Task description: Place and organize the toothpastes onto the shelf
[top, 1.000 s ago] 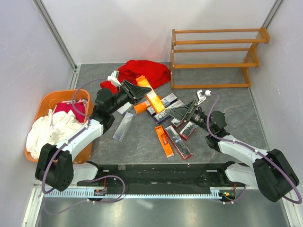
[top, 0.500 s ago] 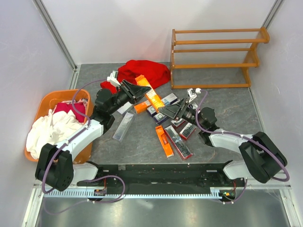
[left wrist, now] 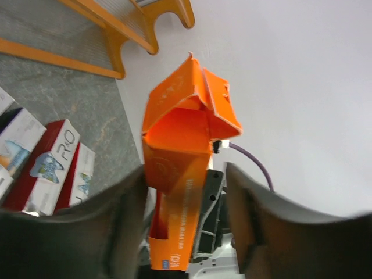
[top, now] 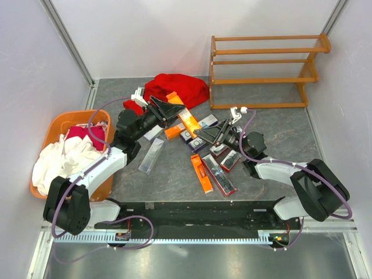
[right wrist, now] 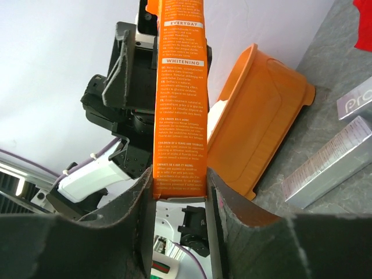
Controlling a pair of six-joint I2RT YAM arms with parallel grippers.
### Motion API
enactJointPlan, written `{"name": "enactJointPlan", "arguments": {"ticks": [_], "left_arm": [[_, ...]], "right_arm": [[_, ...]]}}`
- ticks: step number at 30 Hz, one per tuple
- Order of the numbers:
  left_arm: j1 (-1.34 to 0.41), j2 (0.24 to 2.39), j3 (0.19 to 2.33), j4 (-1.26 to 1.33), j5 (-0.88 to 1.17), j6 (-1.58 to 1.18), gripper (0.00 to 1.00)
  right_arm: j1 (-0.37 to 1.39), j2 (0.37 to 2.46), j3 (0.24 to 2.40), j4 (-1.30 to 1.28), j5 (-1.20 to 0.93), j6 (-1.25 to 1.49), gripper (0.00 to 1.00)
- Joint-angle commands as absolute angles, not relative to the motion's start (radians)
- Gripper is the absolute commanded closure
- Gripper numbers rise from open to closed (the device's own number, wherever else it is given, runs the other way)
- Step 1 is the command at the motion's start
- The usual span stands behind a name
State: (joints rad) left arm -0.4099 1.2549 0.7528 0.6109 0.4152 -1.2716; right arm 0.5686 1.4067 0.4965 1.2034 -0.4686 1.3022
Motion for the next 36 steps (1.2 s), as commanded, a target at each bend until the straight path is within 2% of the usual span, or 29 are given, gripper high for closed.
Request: {"name": "enactJointPlan", "arguments": {"ticks": [1,3,4,5,9,13,17,23,36], "left_arm": [[-0.407,1.223,0.765,0.617,0.410,-1.241,0.29],[-0.407,1.209,0.797,0.513,0.405,-1.195,0.16],[-0.407,1.197,0.811,0.477,0.399,-1.139,0.13],[-0.407,1.189,0.837,0.436,0.394,-1.109,0.01],[-0.406,1.175,0.946,0.171,0.350,-0.928,0.00],[-0.406,1.164,1.034,-0.145,0.206,-0.702,0.00],[-0.408,1.137,1.080,-0.289,0.046,-0.597,0.00],[-0.408,1.123,1.078,-0.325,0.005,-0.543,0.00],[-0.408,1.135,1.045,-0.327,0.031,-0.537,0.00]], "right_arm": [[0.568,1.388,0.528,1.236,-0.448,1.293,0.73],[0.561,1.378,0.519,1.214,-0.442,1.287,0.76],[0.554,1.373,0.514,1.206,-0.437,1.282,0.77],[0.549,1.370,0.509,1.187,-0.431,1.282,0.78],[0.499,1.347,0.468,1.158,-0.420,1.282,0.79],[0.440,1.316,0.442,1.108,-0.428,1.266,0.79],[0.390,1.286,0.451,0.955,-0.434,1.171,0.79],[0.328,1.298,0.523,0.818,-0.422,1.086,0.79],[0.178,1.552,0.756,0.822,-0.443,1.095,0.79]]}}
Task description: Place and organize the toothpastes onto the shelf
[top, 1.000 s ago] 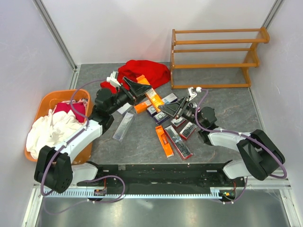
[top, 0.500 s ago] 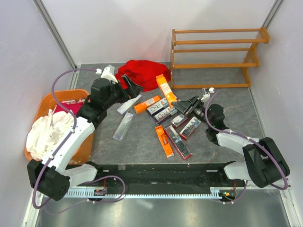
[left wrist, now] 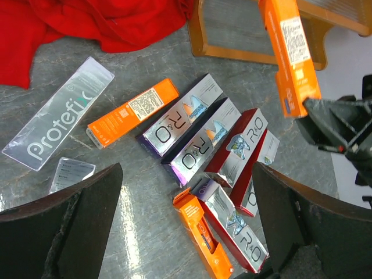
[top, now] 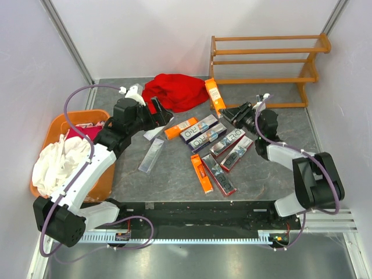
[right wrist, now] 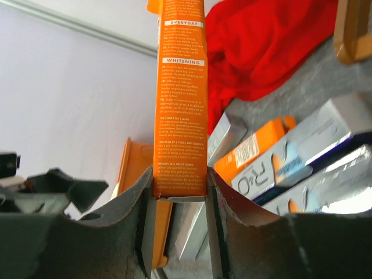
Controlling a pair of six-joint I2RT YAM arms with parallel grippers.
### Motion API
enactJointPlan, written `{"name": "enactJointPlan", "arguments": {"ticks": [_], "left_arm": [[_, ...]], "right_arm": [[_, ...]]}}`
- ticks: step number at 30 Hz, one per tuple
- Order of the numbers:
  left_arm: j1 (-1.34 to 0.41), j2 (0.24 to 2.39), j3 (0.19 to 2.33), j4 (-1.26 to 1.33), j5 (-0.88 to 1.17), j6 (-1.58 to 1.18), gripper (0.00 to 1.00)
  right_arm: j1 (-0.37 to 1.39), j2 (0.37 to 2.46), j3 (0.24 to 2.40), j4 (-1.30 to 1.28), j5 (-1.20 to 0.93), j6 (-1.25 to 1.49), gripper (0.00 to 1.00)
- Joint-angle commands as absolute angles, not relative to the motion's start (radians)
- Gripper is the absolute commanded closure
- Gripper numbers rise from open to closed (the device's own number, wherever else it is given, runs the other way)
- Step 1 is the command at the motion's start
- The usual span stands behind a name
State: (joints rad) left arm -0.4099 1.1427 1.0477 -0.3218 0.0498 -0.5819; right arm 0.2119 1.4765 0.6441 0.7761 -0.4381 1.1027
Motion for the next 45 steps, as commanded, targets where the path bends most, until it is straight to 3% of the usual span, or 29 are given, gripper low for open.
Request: {"name": "enactJointPlan", "arguments": {"ticks": [1,6,23,32,38,41,44,45], "left_arm": [[-0.408,1.135,1.043,-0.325,0.031,-0.537,0.00],[-0.407,1.129,1.031,-0.324,0.028,-0.538,0.00],[-0.408,1.132,0.976,-0.307,0.043,-0.571,0.00],[-0.410,1.127,0.934,-0.273,0.071,-0.600,0.00],[-0.411,1.157,0.933,-0.249,0.112,-0.614,0.00],[-0.410,1.161,0.928,-0.239,0.124,-0.618,0.00],[-0.411,1.158,0.927,-0.239,0.118,-0.615,0.00],[-0.411,1.157,0.925,-0.238,0.117,-0.614,0.00]], "right_arm": [[0.170,1.574,0.778,0.821,-0.445,1.098,0.79],[0.124,1.712,0.920,0.854,-0.465,1.152,0.79],[0.095,2.005,1.396,0.589,-0.350,1.200,0.78],[0.110,2.036,1.447,0.482,-0.267,1.212,0.73],[0.127,2.037,1.447,0.462,-0.253,1.215,0.64],[0.129,2.039,1.444,0.462,-0.270,1.219,0.53],[0.127,2.028,1.430,0.462,-0.275,1.216,0.38],[0.127,2.023,1.427,0.460,-0.278,1.212,0.29]]}}
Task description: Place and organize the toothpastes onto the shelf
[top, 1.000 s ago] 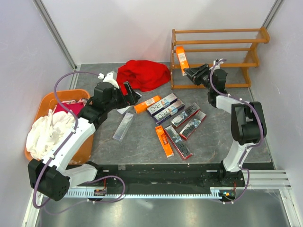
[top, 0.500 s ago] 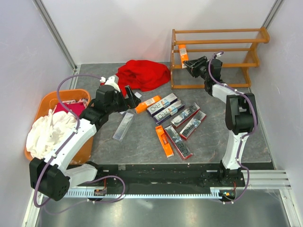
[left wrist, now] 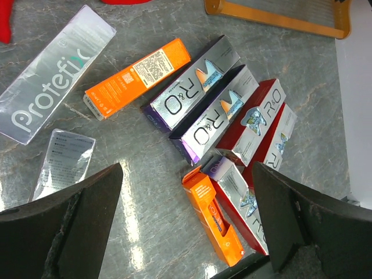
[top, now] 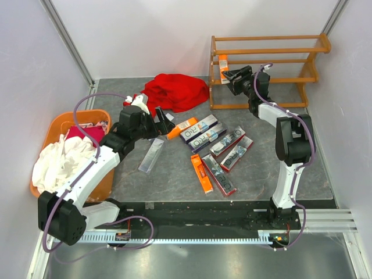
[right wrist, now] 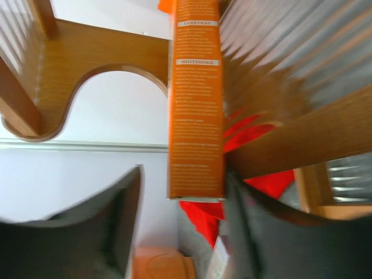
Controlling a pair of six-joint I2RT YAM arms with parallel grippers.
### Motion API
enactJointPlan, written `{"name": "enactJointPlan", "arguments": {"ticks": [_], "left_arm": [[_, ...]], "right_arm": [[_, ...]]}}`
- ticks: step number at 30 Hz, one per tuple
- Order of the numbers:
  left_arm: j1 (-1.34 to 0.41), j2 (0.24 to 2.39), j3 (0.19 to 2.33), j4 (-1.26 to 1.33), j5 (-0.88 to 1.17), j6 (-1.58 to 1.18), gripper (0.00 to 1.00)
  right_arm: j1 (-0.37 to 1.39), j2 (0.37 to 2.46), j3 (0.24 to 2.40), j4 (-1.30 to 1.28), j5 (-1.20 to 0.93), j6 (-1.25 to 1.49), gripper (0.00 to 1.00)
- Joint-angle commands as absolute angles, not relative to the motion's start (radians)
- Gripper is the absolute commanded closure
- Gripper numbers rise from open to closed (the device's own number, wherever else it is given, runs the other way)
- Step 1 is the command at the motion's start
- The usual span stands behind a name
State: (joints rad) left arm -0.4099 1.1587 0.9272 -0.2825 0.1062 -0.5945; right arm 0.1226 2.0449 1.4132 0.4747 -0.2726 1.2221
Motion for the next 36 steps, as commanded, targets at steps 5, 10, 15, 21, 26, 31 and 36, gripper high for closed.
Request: {"name": "enactJointPlan", "arguments": {"ticks": [5,10,15,21,26,31,36], "left_arm": [[-0.411,1.157,0.925,-0.239,0.115,-0.607,0.00],[-0.411,1.163,0.925,-0.239,0.121,-0.604,0.00],[-0.411,1.166,0.928,-0.239,0.127,-0.601,0.00],[-0.416,1.164,0.925,-0.235,0.147,-0.598,0.00],[-0.457,1.187,0.917,-0.221,0.147,-0.600,0.00],[-0.547,1.244,0.919,-0.232,0.117,-0.638,0.00],[-0.632,1.334,0.919,-0.252,0.094,-0.689,0.05]], "right_arm": [[0.129,1.973,1.376,0.477,-0.278,1.169,0.02],[0.129,1.942,1.368,0.399,-0.275,1.134,0.02],[0.129,1.934,1.361,0.373,-0.287,1.118,0.02],[0.127,1.855,1.255,0.451,-0.295,1.118,0.02],[0.126,1.746,1.151,0.433,-0.293,1.059,0.02],[0.124,1.596,1.023,0.367,-0.275,0.977,0.02],[0.123,1.435,0.927,0.235,-0.245,0.855,0.02]]}}
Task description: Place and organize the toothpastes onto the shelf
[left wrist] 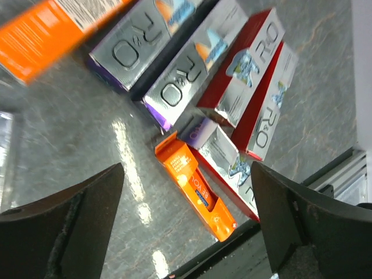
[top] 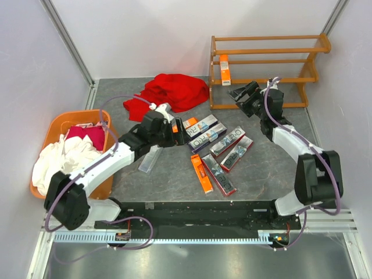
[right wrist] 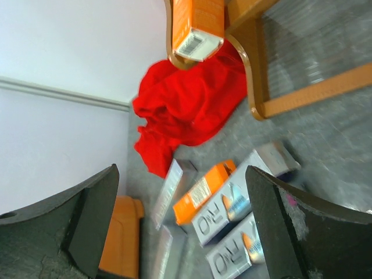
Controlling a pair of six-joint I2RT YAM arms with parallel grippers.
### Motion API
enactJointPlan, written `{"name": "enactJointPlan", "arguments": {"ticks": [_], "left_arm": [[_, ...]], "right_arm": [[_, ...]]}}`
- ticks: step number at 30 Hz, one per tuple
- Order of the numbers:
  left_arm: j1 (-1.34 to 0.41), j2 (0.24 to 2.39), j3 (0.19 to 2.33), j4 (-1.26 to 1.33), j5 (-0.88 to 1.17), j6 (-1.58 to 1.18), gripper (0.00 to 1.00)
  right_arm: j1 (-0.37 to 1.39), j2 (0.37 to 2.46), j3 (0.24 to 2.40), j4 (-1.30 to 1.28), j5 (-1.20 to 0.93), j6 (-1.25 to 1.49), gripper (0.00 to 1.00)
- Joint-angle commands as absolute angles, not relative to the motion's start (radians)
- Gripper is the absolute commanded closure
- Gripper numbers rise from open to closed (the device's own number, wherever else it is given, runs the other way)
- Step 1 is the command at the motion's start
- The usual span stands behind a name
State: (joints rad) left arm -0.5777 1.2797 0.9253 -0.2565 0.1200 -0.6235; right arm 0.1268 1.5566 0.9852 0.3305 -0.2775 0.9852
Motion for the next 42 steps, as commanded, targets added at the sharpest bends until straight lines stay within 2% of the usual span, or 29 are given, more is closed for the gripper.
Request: {"name": "enactJointPlan", "arguments": {"ticks": [1,9,20,28,29,32,42], "left_arm": [[-0.640,1.347,0.916,-0.252,0.098,-0.707,0.07],[-0.692,1.494,0.854,-0.131,0.242,-0.813,0.17],[-0.773,1.655,0.885,-0.066,0.308,-0.833,0.30],[-0.793,1.723,0.893,-0.054,0.308,-0.827,0.53],[-0.793,1.726,0.891,-0.052,0.308,-0.827,0.58],[-0.793,1.729,0.896,-0.045,0.311,-0.827,0.62],[-0.784,1.620,0.900,-0.017,0.316,-0.841,0.89]], "right_arm": [[0.123,1.415,0.913,0.216,-0.239,0.839,0.02],[0.123,1.250,0.741,0.106,-0.249,0.739,0.02],[0.123,1.197,0.617,0.074,-0.265,0.721,0.02],[0.123,1.190,0.617,0.064,-0.287,0.719,0.02],[0.124,1.186,0.617,0.061,-0.290,0.716,0.02],[0.127,1.175,0.620,0.042,-0.282,0.709,0.02],[0.138,1.128,0.638,-0.021,-0.282,0.675,0.02]]}}
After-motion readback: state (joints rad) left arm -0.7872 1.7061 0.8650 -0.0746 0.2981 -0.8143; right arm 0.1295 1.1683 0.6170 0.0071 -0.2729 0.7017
